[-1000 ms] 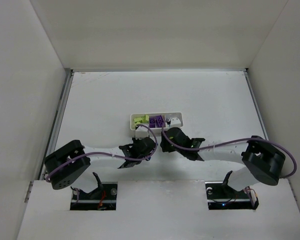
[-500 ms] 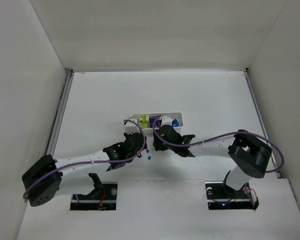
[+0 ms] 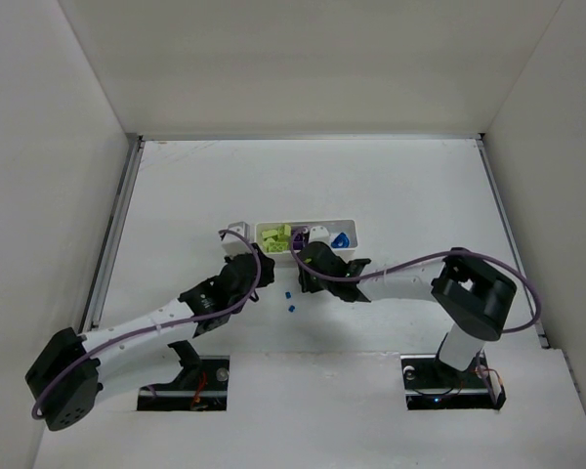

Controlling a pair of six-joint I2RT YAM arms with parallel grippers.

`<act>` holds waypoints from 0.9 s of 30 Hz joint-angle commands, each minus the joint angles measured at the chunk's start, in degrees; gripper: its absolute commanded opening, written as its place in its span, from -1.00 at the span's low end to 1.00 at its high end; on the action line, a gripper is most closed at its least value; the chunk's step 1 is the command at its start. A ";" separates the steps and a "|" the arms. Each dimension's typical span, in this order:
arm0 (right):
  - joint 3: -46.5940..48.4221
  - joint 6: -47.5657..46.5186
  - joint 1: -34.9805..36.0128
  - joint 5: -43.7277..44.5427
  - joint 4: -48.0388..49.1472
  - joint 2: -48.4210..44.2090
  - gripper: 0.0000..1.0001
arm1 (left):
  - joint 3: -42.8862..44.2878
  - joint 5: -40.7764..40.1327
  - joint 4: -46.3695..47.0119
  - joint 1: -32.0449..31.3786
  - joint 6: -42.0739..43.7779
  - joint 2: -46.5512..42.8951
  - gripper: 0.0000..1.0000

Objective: Sort the legos into containers by color

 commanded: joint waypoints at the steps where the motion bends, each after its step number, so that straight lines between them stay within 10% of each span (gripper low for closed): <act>1: 3.46 -0.05 0.58 1.62 -2.22 1.49 -0.29 | -0.24 1.14 0.34 0.99 -0.98 -2.48 -0.75; 12: 2.50 1.18 0.84 2.41 -2.50 0.09 -0.57 | 2.40 1.58 2.18 1.70 -0.27 -2.93 -0.73; 27: -15.69 2.06 -5.92 5.84 0.23 -29.69 -0.57 | 16.98 7.20 15.19 -1.90 3.68 18.23 -0.68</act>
